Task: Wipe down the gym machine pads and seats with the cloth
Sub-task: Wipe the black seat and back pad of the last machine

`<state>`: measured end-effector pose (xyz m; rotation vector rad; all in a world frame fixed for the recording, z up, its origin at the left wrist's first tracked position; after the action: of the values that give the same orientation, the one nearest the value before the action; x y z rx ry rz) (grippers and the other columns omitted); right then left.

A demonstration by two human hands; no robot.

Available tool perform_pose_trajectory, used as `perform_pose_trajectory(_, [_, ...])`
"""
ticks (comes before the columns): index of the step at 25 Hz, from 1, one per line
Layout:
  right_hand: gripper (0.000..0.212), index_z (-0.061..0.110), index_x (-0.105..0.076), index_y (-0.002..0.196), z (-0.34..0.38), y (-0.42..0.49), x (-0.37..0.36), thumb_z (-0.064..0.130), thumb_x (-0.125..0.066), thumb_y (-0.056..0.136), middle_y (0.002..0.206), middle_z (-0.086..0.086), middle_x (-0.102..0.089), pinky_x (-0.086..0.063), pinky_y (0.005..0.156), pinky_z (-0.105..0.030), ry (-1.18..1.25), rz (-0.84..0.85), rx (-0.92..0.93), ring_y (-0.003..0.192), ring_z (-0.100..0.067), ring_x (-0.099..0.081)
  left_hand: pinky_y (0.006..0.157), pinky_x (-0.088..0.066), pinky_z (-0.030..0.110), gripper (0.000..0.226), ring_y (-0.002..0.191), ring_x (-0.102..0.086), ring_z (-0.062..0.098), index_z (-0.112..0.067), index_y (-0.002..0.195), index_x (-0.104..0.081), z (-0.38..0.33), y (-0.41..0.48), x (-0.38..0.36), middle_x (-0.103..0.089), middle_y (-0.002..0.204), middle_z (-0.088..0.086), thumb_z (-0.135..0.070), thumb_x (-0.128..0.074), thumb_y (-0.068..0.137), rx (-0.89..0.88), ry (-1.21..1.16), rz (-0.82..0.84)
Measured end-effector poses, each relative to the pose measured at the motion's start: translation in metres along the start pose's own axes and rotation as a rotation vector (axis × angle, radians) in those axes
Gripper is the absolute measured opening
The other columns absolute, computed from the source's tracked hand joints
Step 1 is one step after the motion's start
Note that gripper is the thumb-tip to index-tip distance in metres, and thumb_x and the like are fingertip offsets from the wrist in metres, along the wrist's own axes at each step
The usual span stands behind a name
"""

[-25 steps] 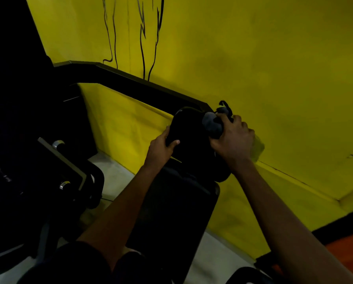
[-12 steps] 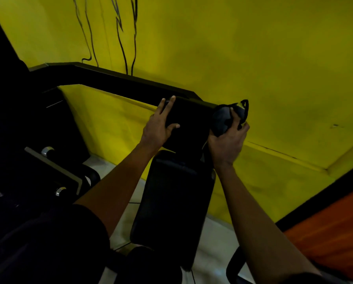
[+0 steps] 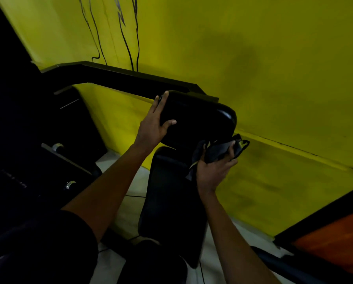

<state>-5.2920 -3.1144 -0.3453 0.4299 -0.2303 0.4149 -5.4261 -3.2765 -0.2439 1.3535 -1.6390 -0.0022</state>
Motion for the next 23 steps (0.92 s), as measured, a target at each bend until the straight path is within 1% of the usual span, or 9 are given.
perform_pose_trajectory(2, [0.098, 0.018, -0.027, 0.154, -0.009, -0.004, 0.007, 0.012, -0.078, 0.070, 0.132, -0.019, -0.039, -0.048, 0.088, -0.052, -0.019, 0.077, -0.025, 0.107, -0.046, -0.050, 0.083, -0.059, 0.039, 0.085, 0.145, -0.034, 0.022, -0.037, 0.157, -0.005, -0.004, -0.008, -0.003, -0.022, 0.162, -0.011, -0.049, -0.060, 0.094, 0.024, -0.041, -0.021])
perform_pose_trajectory(5, [0.097, 0.012, -0.037, 0.147, -0.027, -0.030, 0.022, 0.003, -0.080, 0.061, 0.131, -0.024, -0.043, -0.048, 0.089, -0.054, -0.118, 0.249, -0.022, 0.110, -0.050, -0.052, 0.083, -0.056, 0.031, 0.088, 0.127, -0.054, 0.027, -0.031, 0.158, -0.007, -0.001, -0.012, -0.008, -0.044, 0.152, -0.001, -0.047, -0.064, 0.092, 0.175, -0.070, -0.047])
perform_pose_trajectory(7, [0.091, 0.009, -0.044, 0.144, -0.040, -0.048, 0.029, -0.001, -0.080, 0.061, 0.134, -0.027, -0.046, -0.048, 0.094, -0.057, -0.219, 0.364, 0.061, 0.118, -0.052, -0.049, 0.088, -0.052, 0.033, 0.084, 0.122, -0.058, 0.028, -0.022, 0.157, -0.020, 0.007, -0.019, -0.011, -0.056, 0.142, 0.006, -0.046, -0.066, 0.091, 0.321, -0.126, -0.068])
perform_pose_trajectory(10, [0.087, 0.012, -0.050, 0.141, -0.045, -0.051, 0.033, -0.007, -0.073, 0.059, 0.137, -0.027, -0.049, -0.048, 0.092, -0.060, -0.288, 0.390, 0.250, 0.121, -0.051, -0.049, 0.096, -0.046, 0.033, 0.060, 0.128, -0.053, 0.029, -0.015, 0.151, -0.036, 0.022, -0.043, -0.020, -0.056, 0.140, 0.009, -0.034, -0.059, 0.098, 0.371, -0.149, -0.036])
perform_pose_trajectory(13, [0.090, 0.019, -0.051, 0.137, -0.029, -0.039, 0.041, -0.004, -0.073, 0.053, 0.132, -0.023, -0.050, -0.048, 0.085, -0.055, -0.380, 0.332, 0.552, 0.114, -0.046, -0.050, 0.103, -0.041, 0.036, 0.054, 0.134, -0.046, 0.032, -0.011, 0.151, -0.035, 0.049, -0.075, -0.039, -0.049, 0.146, 0.015, -0.025, -0.053, 0.102, 0.550, -0.164, 0.093])
perform_pose_trajectory(16, [0.089, 0.027, -0.050, 0.140, 0.005, -0.022, 0.034, 0.008, -0.072, 0.057, 0.143, -0.014, -0.043, -0.036, 0.100, -0.052, -0.581, 0.403, 0.812, 0.129, -0.040, -0.040, 0.107, -0.035, 0.035, 0.059, 0.139, -0.040, 0.034, -0.010, 0.152, -0.032, 0.071, -0.103, -0.061, -0.041, 0.152, 0.016, -0.022, -0.056, 0.100, 0.631, -0.235, 0.268])
perform_pose_trajectory(19, [0.069, 0.025, -0.053, 0.140, 0.022, 0.002, 0.019, 0.020, -0.067, 0.072, 0.155, -0.011, -0.038, -0.022, 0.118, -0.049, -0.773, 0.466, 1.019, 0.143, -0.037, -0.029, 0.107, -0.035, 0.033, 0.061, 0.139, -0.040, 0.032, -0.011, 0.152, -0.033, 0.074, -0.112, -0.067, -0.041, 0.152, 0.015, -0.023, -0.059, 0.098, 0.612, -0.296, 0.237])
perform_pose_trajectory(21, [0.057, 0.023, -0.057, 0.137, 0.019, 0.009, 0.015, 0.025, -0.057, 0.079, 0.159, -0.010, -0.034, -0.018, 0.121, -0.049, -0.802, 0.456, 1.097, 0.146, -0.036, -0.026, 0.105, -0.037, 0.030, 0.063, 0.138, -0.041, 0.030, -0.013, 0.152, -0.034, 0.077, -0.114, -0.065, -0.044, 0.151, 0.013, -0.026, -0.062, 0.097, 0.626, -0.340, 0.216])
perform_pose_trajectory(23, [0.055, 0.023, -0.059, 0.136, 0.017, 0.006, 0.006, 0.027, -0.048, 0.082, 0.161, -0.009, -0.031, -0.017, 0.122, -0.051, -0.821, 0.436, 1.121, 0.148, -0.036, -0.024, 0.099, -0.039, 0.026, 0.065, 0.137, -0.043, 0.029, -0.016, 0.151, -0.039, 0.085, -0.117, -0.063, -0.048, 0.148, 0.012, -0.028, -0.067, 0.094, 0.631, -0.393, 0.210])
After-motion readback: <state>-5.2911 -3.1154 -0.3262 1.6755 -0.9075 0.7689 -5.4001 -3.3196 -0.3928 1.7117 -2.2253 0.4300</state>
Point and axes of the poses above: each hand's wrist, its own y-axis towards the middle knuckle, its own x-axis out of the back of the hand, z = x × y, the point moved 3 cm from there along y, towards the middle knuckle
